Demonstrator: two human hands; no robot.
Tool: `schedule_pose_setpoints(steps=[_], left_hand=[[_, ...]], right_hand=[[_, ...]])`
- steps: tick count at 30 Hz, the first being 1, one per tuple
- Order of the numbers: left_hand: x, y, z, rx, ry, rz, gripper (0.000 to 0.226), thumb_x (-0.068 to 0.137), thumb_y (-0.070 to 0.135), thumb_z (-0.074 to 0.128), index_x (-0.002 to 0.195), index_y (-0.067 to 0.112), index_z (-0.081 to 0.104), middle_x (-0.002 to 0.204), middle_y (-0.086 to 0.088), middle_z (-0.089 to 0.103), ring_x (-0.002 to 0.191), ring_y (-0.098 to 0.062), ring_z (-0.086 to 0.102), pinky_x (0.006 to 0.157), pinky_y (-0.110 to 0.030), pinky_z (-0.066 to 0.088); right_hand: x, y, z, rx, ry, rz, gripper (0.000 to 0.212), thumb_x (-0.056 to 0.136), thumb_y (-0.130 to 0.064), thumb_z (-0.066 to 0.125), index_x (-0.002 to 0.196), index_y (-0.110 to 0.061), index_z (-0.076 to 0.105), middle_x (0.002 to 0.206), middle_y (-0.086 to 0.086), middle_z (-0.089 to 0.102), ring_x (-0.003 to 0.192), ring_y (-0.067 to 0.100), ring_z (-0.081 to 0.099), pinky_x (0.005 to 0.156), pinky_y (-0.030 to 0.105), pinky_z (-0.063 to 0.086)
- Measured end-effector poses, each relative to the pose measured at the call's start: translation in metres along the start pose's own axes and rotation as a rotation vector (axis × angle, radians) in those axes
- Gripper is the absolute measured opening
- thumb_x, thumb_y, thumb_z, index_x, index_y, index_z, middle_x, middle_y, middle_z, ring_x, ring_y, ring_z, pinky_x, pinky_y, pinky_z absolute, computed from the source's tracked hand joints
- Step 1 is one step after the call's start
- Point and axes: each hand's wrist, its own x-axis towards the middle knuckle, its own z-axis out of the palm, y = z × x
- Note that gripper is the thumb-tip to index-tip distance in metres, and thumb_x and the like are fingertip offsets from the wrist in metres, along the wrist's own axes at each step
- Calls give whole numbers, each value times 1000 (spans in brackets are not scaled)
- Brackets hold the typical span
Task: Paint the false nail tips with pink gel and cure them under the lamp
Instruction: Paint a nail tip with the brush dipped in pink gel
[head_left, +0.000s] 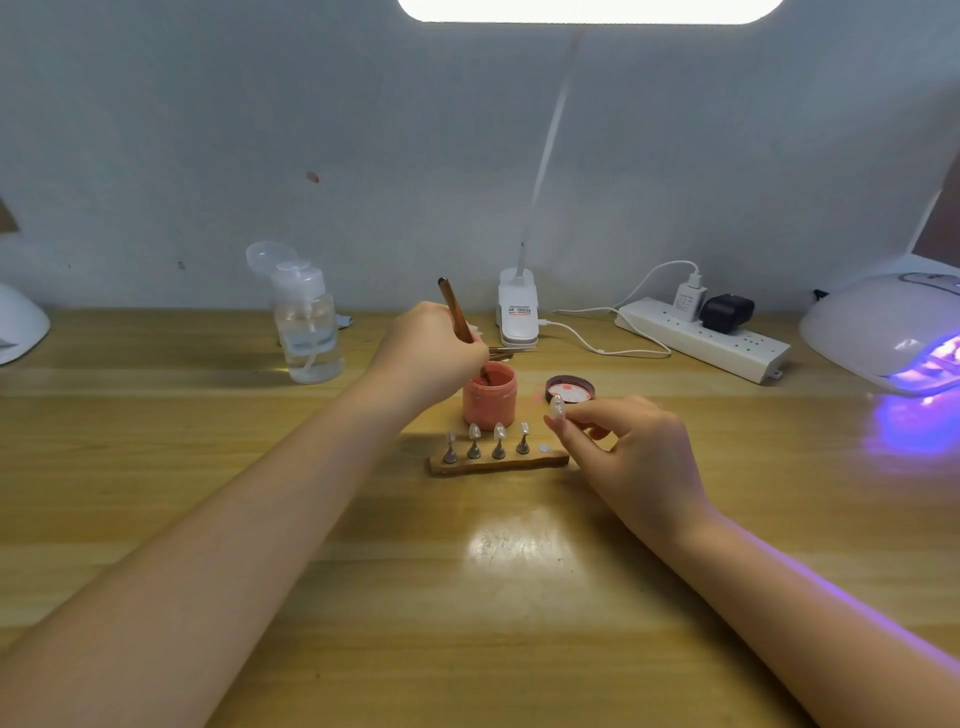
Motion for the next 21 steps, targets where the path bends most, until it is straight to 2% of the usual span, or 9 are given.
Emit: schedule_pose_setpoints(steps=[2, 4, 7, 10, 13, 16, 18, 21], left_hand=[[0, -1, 3, -2, -22, -14, 17, 92, 20, 56, 82, 12, 67, 72, 1, 61, 65, -11, 54, 53, -24, 38], [0, 0, 3, -21, -34, -23, 19, 91, 19, 57, 82, 8, 69, 74, -5, 65, 68, -16, 57, 55, -28, 45], [1, 0, 1, -73, -12, -40, 18, 91, 19, 58, 87, 7, 71, 85, -9, 70, 82, -20, 65, 70, -35, 53], [-1, 0, 3, -48, -7, -28, 18, 91, 18, 57, 90, 8, 72, 85, -5, 69, 80, -18, 63, 62, -28, 48], [-3, 2, 5, -138, -31, -58, 16, 89, 16, 61, 85, 4, 71, 88, -11, 70, 84, -21, 64, 66, -29, 49], [0, 1, 2, -251, 1, -107, 14, 87, 14, 63, 78, 5, 71, 82, -6, 69, 83, -18, 62, 66, -29, 47], [2, -2, -1, -277, 59, -129, 15, 88, 15, 63, 75, 9, 70, 76, -2, 68, 77, -14, 59, 64, -27, 45], [3, -5, -1, -255, 106, -119, 19, 89, 18, 61, 75, 10, 71, 75, -4, 69, 75, -16, 59, 71, -31, 46]], right_hand=[[0, -1, 0, 19, 7, 15, 11, 85, -21, 71, 92, -15, 77, 80, 2, 74, 75, 21, 63, 72, 43, 49], [0, -1, 0, 69, 25, 60, 11, 84, -21, 72, 92, -16, 77, 80, 0, 74, 74, 16, 64, 73, 38, 50], [1, 0, 0, 143, 35, 130, 12, 83, -21, 74, 94, -19, 77, 83, -4, 74, 73, 5, 64, 71, 22, 51], [1, 0, 2, 175, 33, 161, 11, 81, -21, 75, 92, -21, 77, 82, -8, 74, 72, 0, 63, 68, 10, 45], [0, -1, 3, 163, 24, 161, 10, 80, -21, 76, 90, -22, 78, 79, -9, 73, 72, 2, 64, 68, 13, 46], [-1, -2, 4, 174, 21, 160, 10, 80, -21, 76, 91, -22, 78, 78, -10, 72, 72, 3, 64, 69, 21, 50], [-1, -1, 4, 181, 17, 164, 11, 81, -22, 76, 92, -22, 77, 78, -10, 72, 73, 3, 64, 70, 21, 51], [-1, 0, 5, 183, 9, 169, 13, 81, -23, 75, 94, -21, 77, 81, -10, 73, 75, 0, 63, 71, 18, 50]])
